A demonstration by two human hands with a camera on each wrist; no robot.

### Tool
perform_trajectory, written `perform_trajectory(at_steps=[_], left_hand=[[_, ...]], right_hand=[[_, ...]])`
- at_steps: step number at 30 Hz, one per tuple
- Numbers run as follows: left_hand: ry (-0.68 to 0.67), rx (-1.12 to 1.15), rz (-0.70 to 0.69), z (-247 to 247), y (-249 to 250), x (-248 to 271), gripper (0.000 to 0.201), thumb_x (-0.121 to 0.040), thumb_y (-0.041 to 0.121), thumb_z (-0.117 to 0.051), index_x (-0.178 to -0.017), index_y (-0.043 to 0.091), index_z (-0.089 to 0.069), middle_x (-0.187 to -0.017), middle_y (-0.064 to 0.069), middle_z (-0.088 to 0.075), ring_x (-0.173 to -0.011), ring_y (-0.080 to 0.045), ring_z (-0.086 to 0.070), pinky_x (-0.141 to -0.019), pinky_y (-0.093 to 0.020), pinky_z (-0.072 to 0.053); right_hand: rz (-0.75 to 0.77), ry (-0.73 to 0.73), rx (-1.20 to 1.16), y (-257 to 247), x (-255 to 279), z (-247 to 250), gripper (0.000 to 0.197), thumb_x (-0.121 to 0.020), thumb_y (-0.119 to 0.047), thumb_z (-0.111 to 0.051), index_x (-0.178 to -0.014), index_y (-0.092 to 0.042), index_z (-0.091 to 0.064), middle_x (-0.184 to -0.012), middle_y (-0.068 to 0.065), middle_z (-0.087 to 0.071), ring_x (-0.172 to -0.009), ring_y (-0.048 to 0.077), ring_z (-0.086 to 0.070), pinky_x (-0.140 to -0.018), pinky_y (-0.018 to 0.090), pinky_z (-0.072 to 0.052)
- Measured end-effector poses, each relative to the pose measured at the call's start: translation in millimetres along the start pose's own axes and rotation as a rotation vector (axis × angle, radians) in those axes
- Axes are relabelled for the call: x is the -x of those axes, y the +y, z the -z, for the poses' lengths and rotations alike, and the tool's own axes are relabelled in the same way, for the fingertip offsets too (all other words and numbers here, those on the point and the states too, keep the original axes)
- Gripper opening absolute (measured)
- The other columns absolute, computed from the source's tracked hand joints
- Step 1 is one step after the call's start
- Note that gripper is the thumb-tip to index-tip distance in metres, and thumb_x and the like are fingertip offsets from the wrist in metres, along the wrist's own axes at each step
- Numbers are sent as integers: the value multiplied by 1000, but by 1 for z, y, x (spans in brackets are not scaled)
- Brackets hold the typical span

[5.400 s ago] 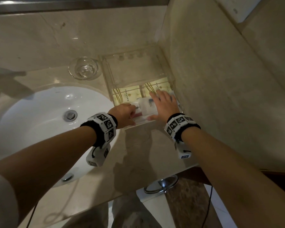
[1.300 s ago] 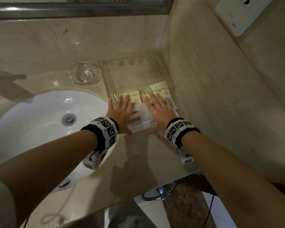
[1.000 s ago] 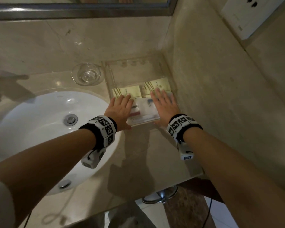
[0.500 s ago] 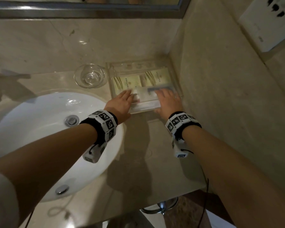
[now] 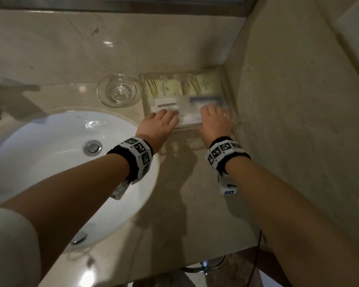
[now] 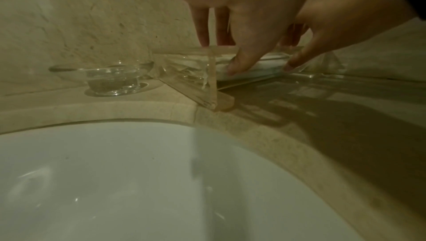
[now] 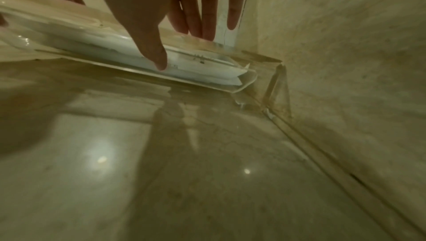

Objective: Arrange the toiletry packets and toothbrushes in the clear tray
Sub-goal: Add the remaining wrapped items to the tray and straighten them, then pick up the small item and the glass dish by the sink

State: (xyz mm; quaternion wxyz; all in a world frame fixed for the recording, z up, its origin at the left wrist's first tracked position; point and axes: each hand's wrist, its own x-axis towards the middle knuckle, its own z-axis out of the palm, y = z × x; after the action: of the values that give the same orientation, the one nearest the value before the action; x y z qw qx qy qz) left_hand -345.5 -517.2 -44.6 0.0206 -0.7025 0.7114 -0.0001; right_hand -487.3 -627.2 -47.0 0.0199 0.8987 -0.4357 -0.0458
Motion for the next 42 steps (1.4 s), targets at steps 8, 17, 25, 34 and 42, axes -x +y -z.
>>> perform_trajectory(at_steps=[8,17,25,34,42], left_hand=[[-95,34,29,0,-10,6,59,-72,4,-64,-127,11,-45,-136,-11,-47,-123,-28,-48,-95,-38,-44],[41,540,549,6,-83,69,48,-93,43,-41,-130,12,-43,-130,-11,-52,-119,-30,-49,-93,-41,-42],[-167,503,844,3,-167,190,29,-93,34,-42,-101,12,-60,-108,-13,-65,-100,-32,-57,-76,-32,-41],[66,468,1220,14,-246,316,27,-91,23,-45,-102,5,-61,-106,-23,-63,-98,-39,-59,-77,-40,-46],[103,360,1448,-11,-307,376,46,-85,10,-50,-130,6,-41,-141,-20,-35,-129,-38,-33,-102,-50,-35]], right_hand=[[-16,-58,63,-9,-4,8,34,-91,-12,-49,-124,-11,-43,-130,11,-48,-121,30,-42,-105,47,-29],[139,-153,-53,-52,-7,34,78,-79,-70,-47,-136,-17,-39,-143,9,-39,-130,29,-38,-106,45,-33],[211,-114,-326,-178,-35,56,49,-92,-42,-50,-129,-10,-46,-133,12,-48,-124,29,-42,-104,39,-35],[130,-246,-198,-270,-51,57,54,-90,-34,-55,-133,-5,-43,-139,20,-42,-129,38,-40,-107,45,-36],[-25,-331,-169,-309,-62,51,40,-95,-26,-48,-113,9,-57,-118,27,-60,-107,41,-58,-84,40,-48]])
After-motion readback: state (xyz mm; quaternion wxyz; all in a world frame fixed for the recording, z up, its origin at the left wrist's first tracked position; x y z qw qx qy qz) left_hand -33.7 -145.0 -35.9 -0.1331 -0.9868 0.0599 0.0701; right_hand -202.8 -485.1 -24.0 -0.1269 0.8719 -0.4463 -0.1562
